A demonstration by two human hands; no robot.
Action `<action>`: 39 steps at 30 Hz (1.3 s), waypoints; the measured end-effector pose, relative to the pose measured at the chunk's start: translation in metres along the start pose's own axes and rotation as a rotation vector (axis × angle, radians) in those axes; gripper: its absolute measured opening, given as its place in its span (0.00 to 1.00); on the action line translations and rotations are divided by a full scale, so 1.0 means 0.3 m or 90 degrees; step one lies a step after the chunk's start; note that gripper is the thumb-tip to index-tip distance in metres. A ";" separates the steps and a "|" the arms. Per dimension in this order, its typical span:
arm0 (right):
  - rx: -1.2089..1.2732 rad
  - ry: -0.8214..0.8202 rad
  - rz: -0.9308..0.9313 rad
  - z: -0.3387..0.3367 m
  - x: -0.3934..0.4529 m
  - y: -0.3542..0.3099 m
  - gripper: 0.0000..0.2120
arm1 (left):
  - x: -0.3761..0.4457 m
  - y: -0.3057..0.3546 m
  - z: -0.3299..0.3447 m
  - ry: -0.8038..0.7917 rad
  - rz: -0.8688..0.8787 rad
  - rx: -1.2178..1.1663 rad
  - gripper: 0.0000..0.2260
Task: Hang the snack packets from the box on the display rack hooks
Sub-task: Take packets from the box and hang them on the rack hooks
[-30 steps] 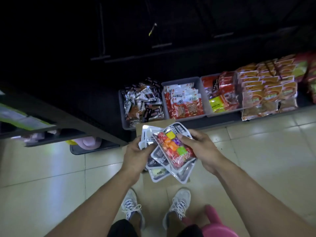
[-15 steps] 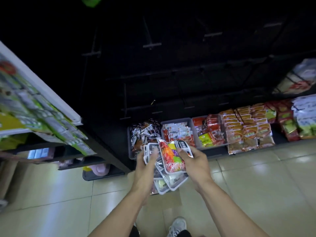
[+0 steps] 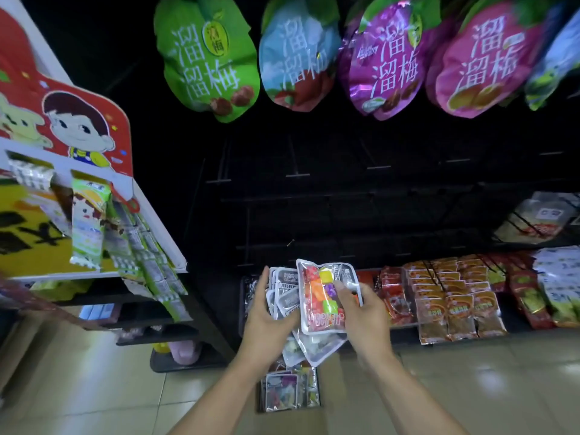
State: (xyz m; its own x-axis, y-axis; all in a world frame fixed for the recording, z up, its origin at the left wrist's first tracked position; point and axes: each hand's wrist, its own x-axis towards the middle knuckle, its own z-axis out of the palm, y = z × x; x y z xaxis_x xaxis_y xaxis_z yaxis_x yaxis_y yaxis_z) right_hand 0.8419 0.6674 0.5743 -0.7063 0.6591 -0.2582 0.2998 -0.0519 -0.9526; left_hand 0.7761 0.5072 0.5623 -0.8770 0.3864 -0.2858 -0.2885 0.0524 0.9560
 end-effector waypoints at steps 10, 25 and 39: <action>0.011 -0.074 -0.083 0.118 0.075 -0.254 0.09 | 0.083 -0.001 -0.158 0.026 -0.111 -0.163 0.30; -0.248 -0.304 -0.146 0.448 0.306 -0.455 0.05 | 0.145 -0.024 -0.370 0.076 -0.070 -0.069 0.43; -0.202 -0.450 0.099 0.266 0.446 -0.283 0.25 | 0.178 -0.004 -0.179 0.279 -0.019 -0.158 0.40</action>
State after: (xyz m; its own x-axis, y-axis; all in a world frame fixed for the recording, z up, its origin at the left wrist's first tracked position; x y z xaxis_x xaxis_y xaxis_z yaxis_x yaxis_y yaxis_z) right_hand 0.6708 0.7003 0.6078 -0.8494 0.0229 -0.5273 0.5222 0.1822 -0.8331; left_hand 0.7090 0.4783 0.5425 -0.9305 -0.0376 -0.3644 -0.3521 -0.1835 0.9178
